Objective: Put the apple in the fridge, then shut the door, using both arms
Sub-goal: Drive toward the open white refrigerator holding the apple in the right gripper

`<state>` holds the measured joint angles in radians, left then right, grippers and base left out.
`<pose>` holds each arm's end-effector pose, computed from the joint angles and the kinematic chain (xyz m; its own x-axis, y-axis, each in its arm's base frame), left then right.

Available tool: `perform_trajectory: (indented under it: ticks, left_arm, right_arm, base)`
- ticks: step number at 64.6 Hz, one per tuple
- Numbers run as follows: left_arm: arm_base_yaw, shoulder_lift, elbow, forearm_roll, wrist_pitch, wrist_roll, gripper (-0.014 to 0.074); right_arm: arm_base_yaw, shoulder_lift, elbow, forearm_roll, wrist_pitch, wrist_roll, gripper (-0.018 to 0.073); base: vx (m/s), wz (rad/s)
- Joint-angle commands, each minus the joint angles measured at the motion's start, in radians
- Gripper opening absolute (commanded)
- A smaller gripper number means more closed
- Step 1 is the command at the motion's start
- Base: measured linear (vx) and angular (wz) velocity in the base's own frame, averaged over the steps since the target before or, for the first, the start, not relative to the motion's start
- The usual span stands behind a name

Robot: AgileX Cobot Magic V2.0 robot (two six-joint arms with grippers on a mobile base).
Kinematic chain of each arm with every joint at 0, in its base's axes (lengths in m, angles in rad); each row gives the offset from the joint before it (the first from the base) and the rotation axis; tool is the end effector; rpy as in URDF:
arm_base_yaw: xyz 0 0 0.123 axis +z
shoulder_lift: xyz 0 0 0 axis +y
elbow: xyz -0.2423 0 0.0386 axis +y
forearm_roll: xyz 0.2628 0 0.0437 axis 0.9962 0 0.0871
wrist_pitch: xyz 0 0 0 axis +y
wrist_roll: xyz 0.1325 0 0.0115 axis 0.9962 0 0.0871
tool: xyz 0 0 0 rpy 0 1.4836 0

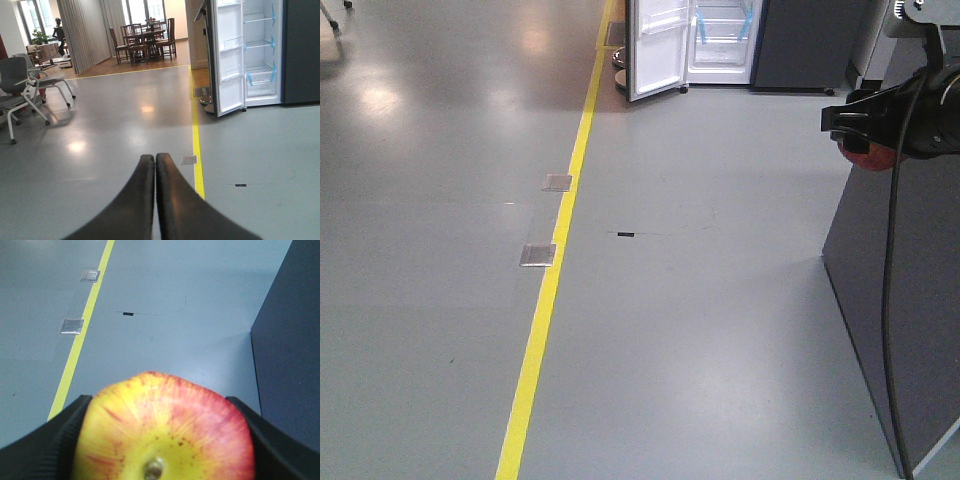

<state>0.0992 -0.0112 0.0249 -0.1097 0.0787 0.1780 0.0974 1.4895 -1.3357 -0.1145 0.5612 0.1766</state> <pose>0.1530 0.0141 0.1983 -0.0109 0.0678 -0.9976 -0.0899 0.9936 0.0685 0.3917 0.0301 0.2928 -0.5842 0.0226 -0.8113 -0.0016 0.9996 0.0290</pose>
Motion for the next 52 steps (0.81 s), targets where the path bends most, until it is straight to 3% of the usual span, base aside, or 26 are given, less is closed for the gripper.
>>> perform_trajectory:
  ticks: [1,52]
  left_arm:
    - [0.001,-0.016,0.028,-0.002,-0.069,-0.008,-0.0005]
    - [0.001,-0.016,0.028,-0.002,-0.069,-0.008,-0.0005]
  right_arm:
    - [-0.005,-0.041,-0.030,-0.012,-0.070,-0.011,-0.0008]
    - [-0.005,-0.041,-0.030,-0.012,-0.068,-0.011,-0.0008]
  base:
    - [0.16,-0.07]
    - [0.17,-0.04]
